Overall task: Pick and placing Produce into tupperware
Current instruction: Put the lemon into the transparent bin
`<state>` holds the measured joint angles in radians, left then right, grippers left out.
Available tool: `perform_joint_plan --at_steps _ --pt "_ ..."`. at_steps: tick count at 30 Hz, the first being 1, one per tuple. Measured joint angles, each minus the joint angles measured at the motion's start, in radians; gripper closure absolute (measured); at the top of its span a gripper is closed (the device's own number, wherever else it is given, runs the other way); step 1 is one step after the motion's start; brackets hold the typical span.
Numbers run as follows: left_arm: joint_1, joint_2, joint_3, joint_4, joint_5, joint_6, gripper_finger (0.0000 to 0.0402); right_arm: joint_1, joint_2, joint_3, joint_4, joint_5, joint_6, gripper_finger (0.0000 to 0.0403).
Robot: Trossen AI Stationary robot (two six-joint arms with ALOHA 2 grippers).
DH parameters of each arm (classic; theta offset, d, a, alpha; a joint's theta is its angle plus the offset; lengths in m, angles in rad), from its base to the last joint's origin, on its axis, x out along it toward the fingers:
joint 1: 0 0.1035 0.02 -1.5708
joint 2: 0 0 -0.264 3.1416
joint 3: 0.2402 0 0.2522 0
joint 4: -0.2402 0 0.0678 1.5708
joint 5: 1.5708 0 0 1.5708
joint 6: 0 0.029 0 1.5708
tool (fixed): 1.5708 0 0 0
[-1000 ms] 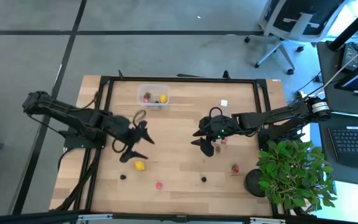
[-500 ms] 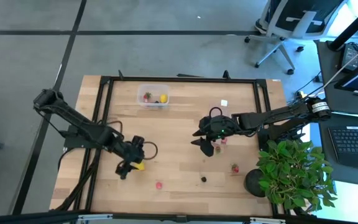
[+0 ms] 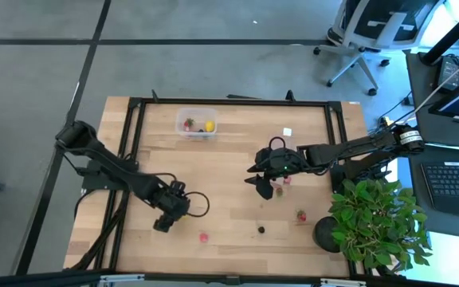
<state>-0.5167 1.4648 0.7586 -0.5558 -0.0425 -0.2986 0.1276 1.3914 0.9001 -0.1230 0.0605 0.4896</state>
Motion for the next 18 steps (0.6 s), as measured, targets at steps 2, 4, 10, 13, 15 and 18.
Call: perform_joint_plan --at_steps 2,4,10,13,15,18 --pt "0.000 0.026 0.000 0.000 0.000 -0.011 0.0109 0.000 0.000 0.000 0.000 0.000 0.000 0.0194" --pt "0.000 0.045 0.000 0.000 0.003 -0.014 0.0109 0.000 0.000 0.000 -0.001 0.000 0.000 0.0194" --pt "0.001 0.055 0.000 0.029 -0.002 -0.014 0.0112 0.000 0.000 0.000 -0.003 0.000 0.000 0.0194" --pt "0.001 0.055 0.000 0.053 -0.007 -0.013 0.0124 0.000 0.000 0.000 -0.003 0.000 -0.001 0.0194" --pt "0.001 0.055 0.000 0.051 -0.008 -0.009 0.0136 0.000 0.000 0.000 -0.003 0.000 -0.001 0.0194" --pt "0.001 0.055 0.000 0.049 -0.008 -0.007 0.0159 0.000 0.000 0.000 -0.004 0.000 -0.001 0.0194"
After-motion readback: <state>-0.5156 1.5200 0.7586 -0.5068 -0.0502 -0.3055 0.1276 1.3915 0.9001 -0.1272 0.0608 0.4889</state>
